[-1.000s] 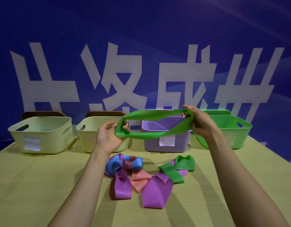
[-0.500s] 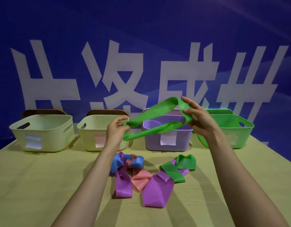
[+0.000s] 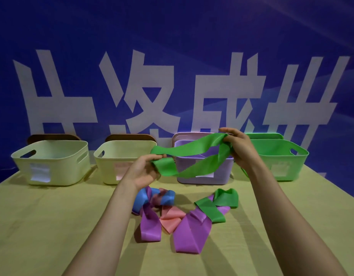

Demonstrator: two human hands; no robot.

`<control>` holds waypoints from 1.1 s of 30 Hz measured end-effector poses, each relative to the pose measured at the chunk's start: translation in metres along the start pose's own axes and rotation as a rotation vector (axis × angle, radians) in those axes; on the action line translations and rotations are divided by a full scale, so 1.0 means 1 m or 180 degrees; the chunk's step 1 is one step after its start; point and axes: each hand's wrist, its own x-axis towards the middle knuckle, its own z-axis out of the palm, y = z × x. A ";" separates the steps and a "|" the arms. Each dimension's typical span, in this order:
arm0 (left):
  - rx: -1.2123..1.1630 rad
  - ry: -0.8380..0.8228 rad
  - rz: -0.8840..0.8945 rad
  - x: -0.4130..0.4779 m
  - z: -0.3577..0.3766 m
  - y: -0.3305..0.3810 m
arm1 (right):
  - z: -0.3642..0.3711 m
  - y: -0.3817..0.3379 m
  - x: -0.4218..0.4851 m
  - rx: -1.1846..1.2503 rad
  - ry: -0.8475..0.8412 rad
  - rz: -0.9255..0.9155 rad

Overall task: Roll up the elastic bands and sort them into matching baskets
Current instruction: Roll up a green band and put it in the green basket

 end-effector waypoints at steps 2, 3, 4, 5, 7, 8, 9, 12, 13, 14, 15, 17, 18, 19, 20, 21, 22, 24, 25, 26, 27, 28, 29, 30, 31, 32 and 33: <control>-0.0514 -0.0511 0.0057 0.001 -0.007 0.003 | -0.001 0.000 0.001 0.0099 -0.0006 0.0123; -0.0778 -0.0643 0.0009 0.002 -0.009 0.004 | -0.001 -0.001 0.001 0.0175 -0.0008 0.0178; -0.0956 -0.0700 -0.0040 0.003 -0.009 0.004 | -0.001 -0.001 0.001 0.0262 -0.0026 0.0227; -0.0974 -0.0651 0.0019 0.004 -0.009 0.003 | -0.002 -0.001 0.001 0.0360 -0.0058 0.0274; -0.0096 -0.0162 0.0428 0.006 -0.005 -0.001 | -0.004 0.000 0.005 0.0563 -0.0136 0.0384; 0.0543 0.0152 0.0687 0.007 -0.003 -0.003 | -0.006 0.000 0.006 0.0678 -0.0170 0.0463; 0.1172 0.0514 0.0922 0.007 -0.003 -0.006 | -0.007 0.000 0.006 0.0811 -0.0213 0.0543; 0.2814 0.1551 0.1625 0.008 -0.012 -0.010 | -0.009 -0.001 0.008 0.1094 -0.0213 0.0607; 0.3242 0.1785 0.1827 0.008 -0.017 -0.011 | -0.009 0.000 0.008 0.0945 -0.0130 0.0511; 0.3565 0.1940 0.1994 0.009 -0.022 -0.011 | -0.010 0.001 0.008 0.0625 0.0022 0.0348; 0.3761 0.2015 0.2051 0.010 -0.026 -0.011 | -0.011 0.004 0.009 0.0185 0.0228 0.0131; 0.3545 0.1965 0.1727 0.011 -0.024 -0.010 | -0.013 0.011 0.012 -0.0837 0.0762 -0.0360; 0.3026 0.1808 0.1453 0.011 -0.021 -0.009 | -0.014 0.015 0.013 -0.1285 0.0988 -0.0550; 0.2406 0.1545 0.1199 0.011 -0.017 -0.008 | -0.014 0.018 0.014 -0.1689 0.1165 -0.0704; 0.1838 0.1271 0.1012 0.013 -0.014 -0.009 | -0.014 0.022 0.016 -0.2014 0.1283 -0.0844; 0.1481 0.1044 0.0887 0.013 -0.011 -0.010 | -0.014 0.025 0.018 -0.2213 0.1348 -0.0914; 0.1275 0.0876 0.0839 0.013 -0.008 -0.010 | -0.013 0.028 0.020 -0.2265 0.1366 -0.0878; 0.0919 0.0600 0.0873 0.009 -0.007 -0.006 | -0.012 0.030 0.023 -0.2092 0.1306 -0.0578; 0.0753 0.0409 0.0877 0.006 -0.008 -0.003 | -0.013 0.032 0.025 -0.2013 0.1267 -0.0417; 0.0627 0.0179 0.0817 0.002 -0.009 0.000 | -0.014 0.033 0.027 -0.1978 0.1255 -0.0309; 0.0588 -0.0034 0.0712 -0.002 -0.013 0.004 | -0.017 0.034 0.029 -0.1966 0.1262 -0.0240; 0.0603 -0.0254 0.0598 -0.006 -0.016 0.008 | -0.020 0.034 0.030 -0.1973 0.1280 -0.0206; 0.0655 -0.0480 0.0494 -0.008 -0.021 0.010 | -0.022 0.035 0.031 -0.2038 0.1324 -0.0171; 0.0683 -0.0724 0.0395 -0.010 -0.024 0.011 | -0.026 0.036 0.031 -0.2157 0.1375 -0.0139; 0.0654 -0.0934 0.0337 -0.010 -0.028 0.013 | -0.028 0.037 0.031 -0.2284 0.1419 -0.0137; 0.0606 -0.1091 0.0320 -0.010 -0.030 0.014 | -0.031 0.040 0.032 -0.2387 0.1436 -0.0164; 0.0565 -0.1169 0.0346 -0.008 -0.032 0.014 | -0.032 0.042 0.032 -0.2463 0.1435 -0.0194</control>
